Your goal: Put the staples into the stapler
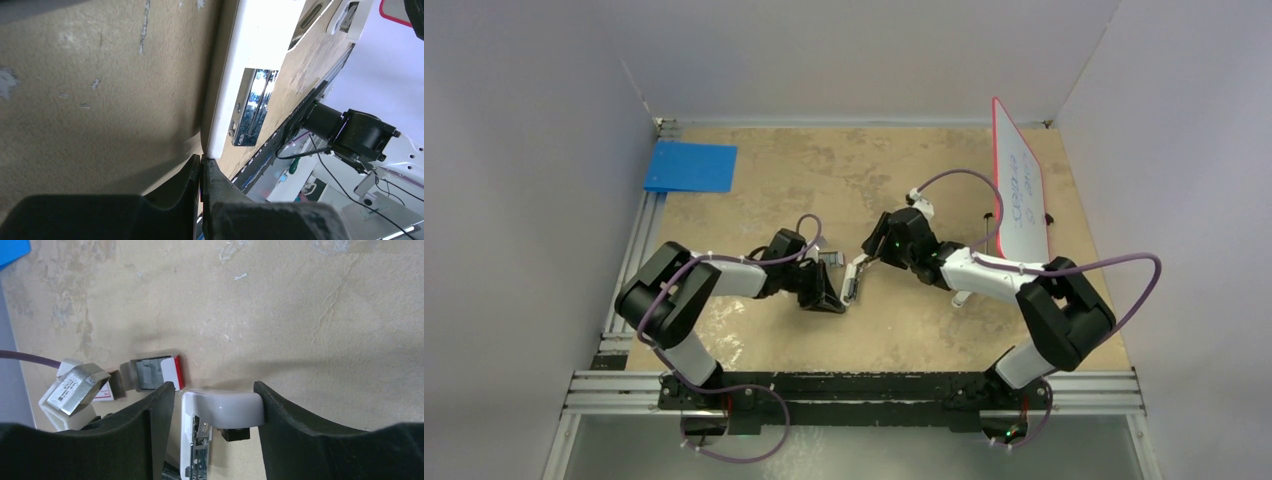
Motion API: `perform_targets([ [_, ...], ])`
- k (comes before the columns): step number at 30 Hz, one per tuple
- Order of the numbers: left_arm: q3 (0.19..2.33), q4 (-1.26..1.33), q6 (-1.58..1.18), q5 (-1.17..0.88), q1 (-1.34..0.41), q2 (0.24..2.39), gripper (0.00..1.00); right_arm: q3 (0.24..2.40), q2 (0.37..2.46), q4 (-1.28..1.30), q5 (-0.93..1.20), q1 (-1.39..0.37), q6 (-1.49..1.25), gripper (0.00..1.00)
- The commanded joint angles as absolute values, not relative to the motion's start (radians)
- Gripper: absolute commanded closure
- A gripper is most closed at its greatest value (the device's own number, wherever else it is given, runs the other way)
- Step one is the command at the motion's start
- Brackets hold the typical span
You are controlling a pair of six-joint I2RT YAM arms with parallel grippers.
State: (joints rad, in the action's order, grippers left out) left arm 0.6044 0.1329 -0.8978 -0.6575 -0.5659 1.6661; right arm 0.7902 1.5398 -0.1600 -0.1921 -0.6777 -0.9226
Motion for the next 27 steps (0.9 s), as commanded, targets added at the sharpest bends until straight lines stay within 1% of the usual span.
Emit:
perform_targets([
  [1,0.626,0.181,-0.908,-0.69,-0.546,1.67,0.98,0.791,1.525,-0.231,-0.236,-0.693,-0.911,0.42],
  [4,0.622,0.187,-0.911,-0.699,-0.533,1.67,0.97,0.815,1.533,-0.216,-0.246,-0.71,-0.904,0.49],
  [10,0.605,0.19,-0.913,-0.702,-0.521,1.653,0.94,0.865,1.56,-0.164,-0.333,-0.744,-0.903,0.65],
  [13,0.602,0.149,-0.899,-0.66,-0.517,1.625,0.91,0.893,1.566,-0.129,-0.385,-0.755,-0.901,0.7],
  [21,0.605,0.02,-0.872,-0.522,-0.518,1.506,0.75,0.992,1.565,0.044,-0.53,-0.762,-0.859,0.71],
  [27,0.638,-0.081,-0.849,-0.436,-0.518,1.426,0.66,1.063,1.608,0.119,-0.576,-0.762,-0.779,0.7],
])
